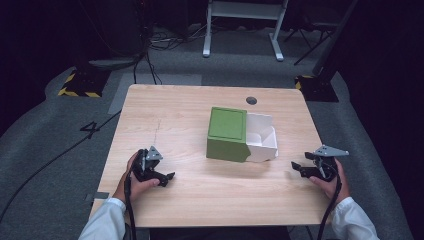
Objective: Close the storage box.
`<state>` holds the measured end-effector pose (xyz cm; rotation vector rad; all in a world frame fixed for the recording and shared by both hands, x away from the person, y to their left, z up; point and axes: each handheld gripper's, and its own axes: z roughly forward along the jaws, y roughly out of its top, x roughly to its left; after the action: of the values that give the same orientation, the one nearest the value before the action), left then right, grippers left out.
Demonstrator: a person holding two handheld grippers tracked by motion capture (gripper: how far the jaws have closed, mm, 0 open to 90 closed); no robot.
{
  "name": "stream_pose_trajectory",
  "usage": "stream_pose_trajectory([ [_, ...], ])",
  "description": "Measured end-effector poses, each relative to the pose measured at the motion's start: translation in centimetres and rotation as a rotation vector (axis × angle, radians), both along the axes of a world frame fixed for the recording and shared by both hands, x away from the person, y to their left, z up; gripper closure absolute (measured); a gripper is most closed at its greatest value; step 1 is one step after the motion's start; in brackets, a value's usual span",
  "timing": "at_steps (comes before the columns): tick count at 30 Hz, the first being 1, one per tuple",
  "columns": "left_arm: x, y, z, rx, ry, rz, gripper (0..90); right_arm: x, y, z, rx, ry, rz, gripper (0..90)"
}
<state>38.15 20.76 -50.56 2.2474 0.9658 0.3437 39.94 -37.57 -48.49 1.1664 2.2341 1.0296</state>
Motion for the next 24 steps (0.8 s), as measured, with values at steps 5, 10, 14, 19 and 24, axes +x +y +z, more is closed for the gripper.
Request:
stream_pose_trajectory([
  [5, 0.0, 0.0, 0.0, 0.000, 0.000, 0.000, 0.0, 0.5, 0.4, 1.9, 0.010, -0.050, 0.002, 24.2],
  [10, 0.0, 0.0, 0.0, 0.000, 0.000, 0.000, 0.0, 1.4, 1.1, 3.7, 0.019, -0.080, 0.004, 25.3],
  [14, 0.0, 0.0, 0.0, 0.000, 0.000, 0.000, 0.0, 2.3, 1.6, 4.7, 0.028, -0.098, 0.001, 26.2],
  [19, 0.0, 0.0, 0.0, 0.000, 0.001, 0.000, 0.0, 3.4, 2.5, 5.3, 0.052, -0.098, 0.010, 26.5],
  [24, 0.0, 0.0, 0.0, 0.001, 0.000, -0.001, 0.0, 4.6, 4.1, 5.4, 0.057, -0.089, 0.037, 26.6],
])
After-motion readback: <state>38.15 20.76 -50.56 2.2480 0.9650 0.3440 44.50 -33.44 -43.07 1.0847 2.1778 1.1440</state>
